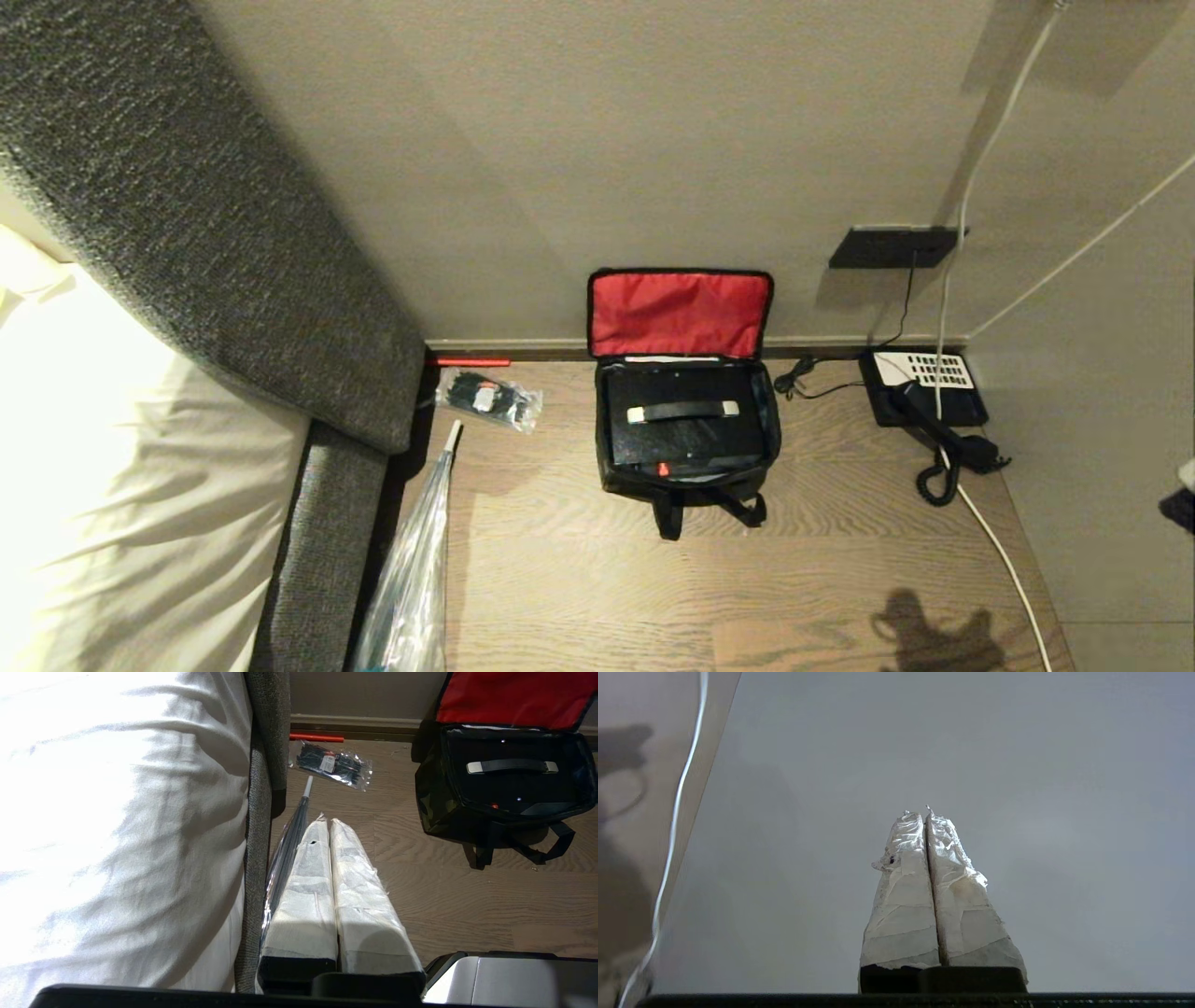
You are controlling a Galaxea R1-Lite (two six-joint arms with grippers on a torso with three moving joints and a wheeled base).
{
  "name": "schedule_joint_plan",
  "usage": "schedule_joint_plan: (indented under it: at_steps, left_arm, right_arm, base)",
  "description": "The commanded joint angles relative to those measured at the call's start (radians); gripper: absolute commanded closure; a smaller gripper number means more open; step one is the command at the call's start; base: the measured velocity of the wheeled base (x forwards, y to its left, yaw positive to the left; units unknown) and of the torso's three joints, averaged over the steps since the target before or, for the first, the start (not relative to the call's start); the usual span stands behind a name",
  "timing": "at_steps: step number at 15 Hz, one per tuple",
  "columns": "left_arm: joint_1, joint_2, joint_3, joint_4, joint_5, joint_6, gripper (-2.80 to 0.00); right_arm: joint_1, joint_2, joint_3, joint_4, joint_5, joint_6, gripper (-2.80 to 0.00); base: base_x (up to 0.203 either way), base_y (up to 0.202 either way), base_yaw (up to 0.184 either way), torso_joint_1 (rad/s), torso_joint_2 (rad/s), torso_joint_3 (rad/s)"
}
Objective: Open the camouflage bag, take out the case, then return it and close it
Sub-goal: Grip the handle
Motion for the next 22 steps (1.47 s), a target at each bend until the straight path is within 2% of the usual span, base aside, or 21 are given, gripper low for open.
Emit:
schedule_joint_plan:
  at_steps: [1,2,3,22]
  left_arm:
    - [0.0,0.0,0.0,0.0,0.0,0.0,0.0]
    - [0.0,0.0,0.0,0.0,0.0,0.0,0.0]
    - [0.0,0.0,0.0,0.0,0.0,0.0,0.0]
    - [0.0,0.0,0.0,0.0,0.0,0.0,0.0]
  right_arm:
    - [-0.001,-0.177,0.008,0.288,-0.005,0.107,0.0]
    - [-0.001,-0.199,0.006,0.335,-0.007,0.168,0.0]
    - [0.0,-0.207,0.004,0.345,-0.009,0.185,0.0]
    - [0.017,-0.209,0.008,0.346,-0.01,0.175,0.0]
  base:
    - [0.0,0.0,0.0,0.0,0.0,0.0]
    - [0.0,0.0,0.0,0.0,0.0,0.0]
    - [0.0,0.0,0.0,0.0,0.0,0.0]
    - [0.0,0.0,0.0,0.0,0.0,0.0]
